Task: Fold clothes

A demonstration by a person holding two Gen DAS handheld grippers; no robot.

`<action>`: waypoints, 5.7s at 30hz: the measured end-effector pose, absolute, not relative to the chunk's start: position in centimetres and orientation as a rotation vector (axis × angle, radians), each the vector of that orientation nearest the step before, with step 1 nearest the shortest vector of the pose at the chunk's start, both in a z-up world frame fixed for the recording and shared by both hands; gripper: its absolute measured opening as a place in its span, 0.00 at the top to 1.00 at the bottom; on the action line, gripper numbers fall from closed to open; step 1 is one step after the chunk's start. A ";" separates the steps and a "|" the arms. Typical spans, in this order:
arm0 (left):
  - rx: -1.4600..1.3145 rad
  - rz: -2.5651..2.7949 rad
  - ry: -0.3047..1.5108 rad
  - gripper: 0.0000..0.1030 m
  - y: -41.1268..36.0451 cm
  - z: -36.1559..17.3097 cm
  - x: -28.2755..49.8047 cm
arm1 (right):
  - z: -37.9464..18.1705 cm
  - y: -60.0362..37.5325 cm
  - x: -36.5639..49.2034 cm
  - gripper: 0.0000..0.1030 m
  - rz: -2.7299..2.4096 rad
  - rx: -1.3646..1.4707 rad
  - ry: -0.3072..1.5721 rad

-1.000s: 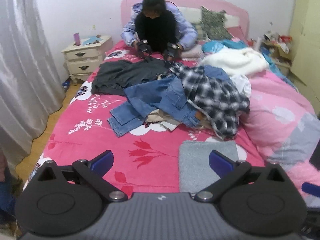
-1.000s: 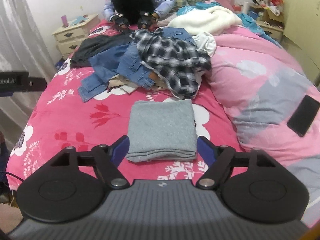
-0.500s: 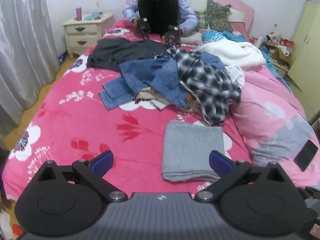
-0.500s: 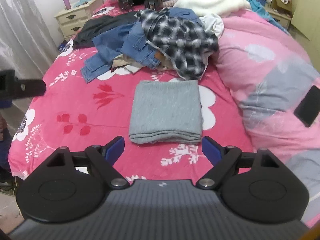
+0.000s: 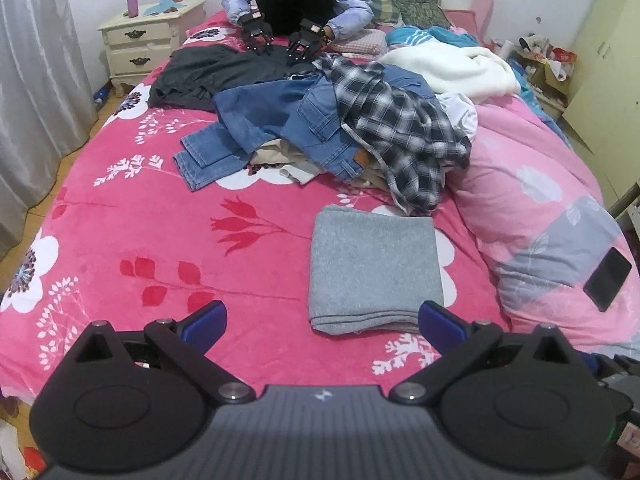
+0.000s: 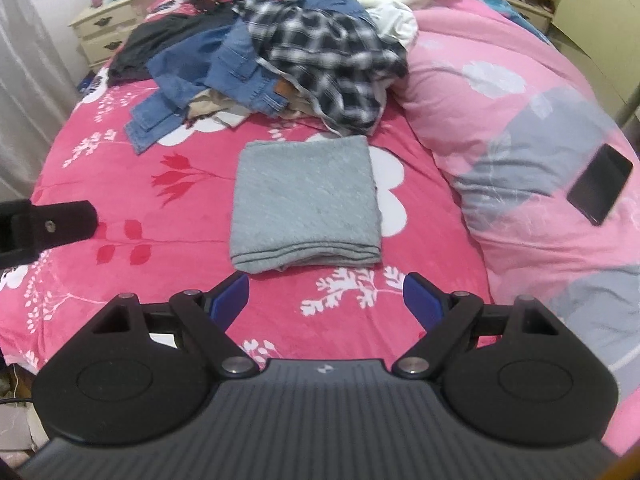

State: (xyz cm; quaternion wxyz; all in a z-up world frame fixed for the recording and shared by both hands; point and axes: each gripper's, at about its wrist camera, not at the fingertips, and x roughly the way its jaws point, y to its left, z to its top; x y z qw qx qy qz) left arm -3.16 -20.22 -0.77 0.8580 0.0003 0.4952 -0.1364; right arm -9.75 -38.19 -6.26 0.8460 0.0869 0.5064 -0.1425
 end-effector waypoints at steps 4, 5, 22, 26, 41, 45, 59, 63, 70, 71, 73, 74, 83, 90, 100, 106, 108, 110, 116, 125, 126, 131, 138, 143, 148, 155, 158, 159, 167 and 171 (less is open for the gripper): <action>0.012 -0.283 1.069 0.01 -20.3 -1.7 -2.2 | -6.4 -38.6 -9.5 0.18 -0.337 0.185 1.066; 0.019 -0.284 1.078 0.01 -20.2 -2.1 -2.0 | -6.9 -38.9 -9.3 0.18 -0.336 0.192 1.061; 0.072 -0.193 1.268 0.01 -21.2 -22.8 7.4 | -21.1 -45.6 -3.7 0.20 -0.218 0.278 1.040; -0.115 -0.199 1.274 0.01 -21.5 -26.9 9.7 | -24.2 -46.8 -0.2 0.20 -0.122 0.268 1.005; -0.283 -0.448 1.314 0.42 -23.0 -33.1 10.6 | -27.3 -43.3 9.5 0.27 0.155 0.223 1.013; -0.336 -0.513 1.311 0.43 -22.8 -33.9 10.6 | -28.2 -41.4 11.2 0.27 0.173 0.248 1.078; -0.456 -0.710 1.218 0.43 -20.9 -33.5 10.2 | -30.6 -35.7 16.1 0.28 0.197 0.081 1.347; -0.477 -0.732 1.202 0.43 -20.9 -33.3 10.0 | -31.7 -33.7 16.9 0.27 0.190 -0.035 1.414; -0.470 -0.749 1.198 0.44 -20.8 -33.8 10.1 | -34.1 -31.1 17.4 0.27 0.181 -0.274 1.492; -0.472 -0.751 1.199 0.44 -20.8 -33.8 10.1 | -34.4 -30.9 17.3 0.27 0.183 -0.301 1.502; -0.470 -0.755 1.194 0.43 -20.9 -33.9 10.2 | -34.7 -30.7 17.2 0.26 0.192 -0.334 1.513; -0.471 -0.757 1.192 0.43 -20.9 -34.0 10.2 | -34.9 -30.6 17.1 0.26 0.196 -0.350 1.519; -0.509 -0.770 1.206 0.42 -20.4 -34.6 10.1 | -36.3 -30.1 16.4 0.26 0.230 -0.467 1.558; -0.437 -0.679 1.218 0.29 -14.9 -34.2 9.5 | -36.3 -30.4 15.3 0.34 0.257 -0.518 1.527; -0.741 -0.681 1.214 0.29 -12.7 -36.5 15.8 | -34.4 -32.8 12.4 0.64 0.286 -0.483 1.422; -0.681 -0.806 1.240 0.29 -16.8 -37.6 19.3 | -33.5 -34.0 11.2 0.65 0.286 -0.439 1.352; -0.640 -0.850 1.253 0.29 -18.5 -37.8 20.0 | -33.2 -34.3 11.2 0.66 0.286 -0.420 1.331; -0.624 -0.884 1.271 0.29 -19.6 -37.9 20.2 | -32.9 -34.5 11.1 0.66 0.286 -0.401 1.311; -0.608 -0.902 1.308 0.29 -22.6 -39.3 20.8 | -31.8 -36.1 10.7 0.69 0.301 -0.313 1.244; -0.537 -0.988 1.385 0.24 -27.4 -38.9 17.8 | -29.9 -40.6 9.1 0.69 0.370 -0.085 1.124; -0.509 -0.980 1.380 0.24 -27.7 -38.8 17.3 | -29.7 -41.1 8.9 0.68 0.378 -0.060 1.110; -0.556 -0.903 1.420 0.30 -27.8 -39.2 17.7 | -27.9 -50.4 5.0 0.47 0.217 0.183 1.035; -0.447 -0.828 1.438 0.33 -29.9 -38.1 17.9 | -32.4 -62.5 4.6 0.41 -0.045 0.647 0.922; -0.449 -0.755 1.419 0.34 -30.3 -37.9 17.3 | -37.0 -63.8 8.9 0.34 0.033 0.779 0.867; -0.523 -0.689 1.418 0.39 -29.9 -38.5 17.0 | -40.2 -64.9 11.4 0.19 0.134 0.928 0.819; -0.582 -0.683 1.432 0.42 -29.6 -39.5 17.4 | -40.3 -62.6 9.2 0.19 0.298 0.902 0.913; -0.602 -0.705 1.426 0.43 -29.4 -40.1 17.5 | -40.4 -61.7 8.3 0.18 0.369 0.889 0.953; -0.604 -0.710 1.424 0.43 -29.4 -40.2 17.5 | -40.4 -61.3 8.0 0.18 0.393 0.884 0.966; -0.600 -0.723 1.422 0.43 -29.8 -40.5 17.8 | -41.1 -62.8 14.5 0.22 0.399 0.929 0.906; -0.597 -0.729 1.409 0.43 -30.0 -40.6 17.7 | -41.3 -61.8 13.2 0.24 0.433 0.933 0.916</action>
